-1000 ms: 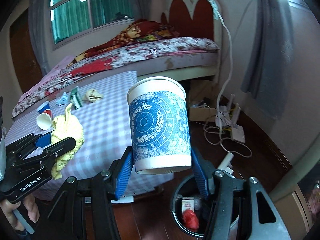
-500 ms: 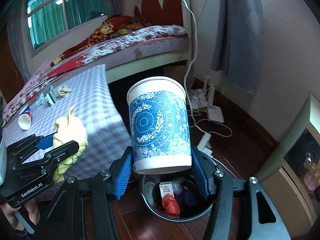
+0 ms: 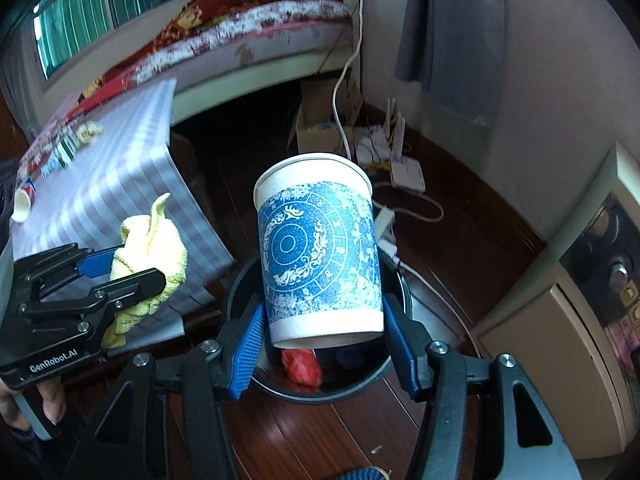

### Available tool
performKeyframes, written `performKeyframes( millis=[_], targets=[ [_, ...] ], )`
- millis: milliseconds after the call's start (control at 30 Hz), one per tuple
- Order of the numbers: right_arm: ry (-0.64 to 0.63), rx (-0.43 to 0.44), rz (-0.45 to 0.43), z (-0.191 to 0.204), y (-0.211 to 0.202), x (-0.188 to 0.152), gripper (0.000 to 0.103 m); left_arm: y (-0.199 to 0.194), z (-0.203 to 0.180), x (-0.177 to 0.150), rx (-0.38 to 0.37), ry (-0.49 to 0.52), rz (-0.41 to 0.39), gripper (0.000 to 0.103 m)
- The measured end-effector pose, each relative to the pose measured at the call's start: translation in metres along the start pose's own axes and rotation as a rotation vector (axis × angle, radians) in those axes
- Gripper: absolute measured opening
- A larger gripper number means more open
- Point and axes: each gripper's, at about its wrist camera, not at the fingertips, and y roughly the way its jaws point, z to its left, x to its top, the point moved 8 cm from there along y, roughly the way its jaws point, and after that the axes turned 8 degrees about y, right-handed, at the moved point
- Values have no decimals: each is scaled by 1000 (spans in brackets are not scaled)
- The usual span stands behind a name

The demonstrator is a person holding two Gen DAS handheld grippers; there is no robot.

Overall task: Collect trash
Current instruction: 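Carry both items over the black bucket and open both tools to drop them, then move both open tools back over the bed toward the remaining trash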

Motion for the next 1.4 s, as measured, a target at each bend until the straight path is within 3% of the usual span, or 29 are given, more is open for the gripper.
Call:
performKeyframes(
  millis=[500,567,600,633,667,800,1000,1400],
  targets=[
    [-97,18,198,-21,76,-30,60,75,-8,-27,-135,-38,164,45],
    [-104,-8,222,-26,87,-36,63,75,-8,-28,-155,-53,153,63],
    [-102,-44,224,-31,90,-36,79,76,-5,-29,-147,-61,152,75],
    [-90,-75,224,-38,93,-37,86,74,-1,-30,-127,-72,141,91],
    [-77,-89,227,-44,96,-38,92,70,3,-30,-109,-78,124,96],
    [-18,-132,259,-66,99,-42,102,68,26,-43,-11,-132,134,100],
    [-29,-143,232,-61,90,-40,102,56,44,-55,89,-160,125,102],
    [-65,-95,175,-16,56,-31,102,12,56,-54,157,-162,69,102]
  ],
)
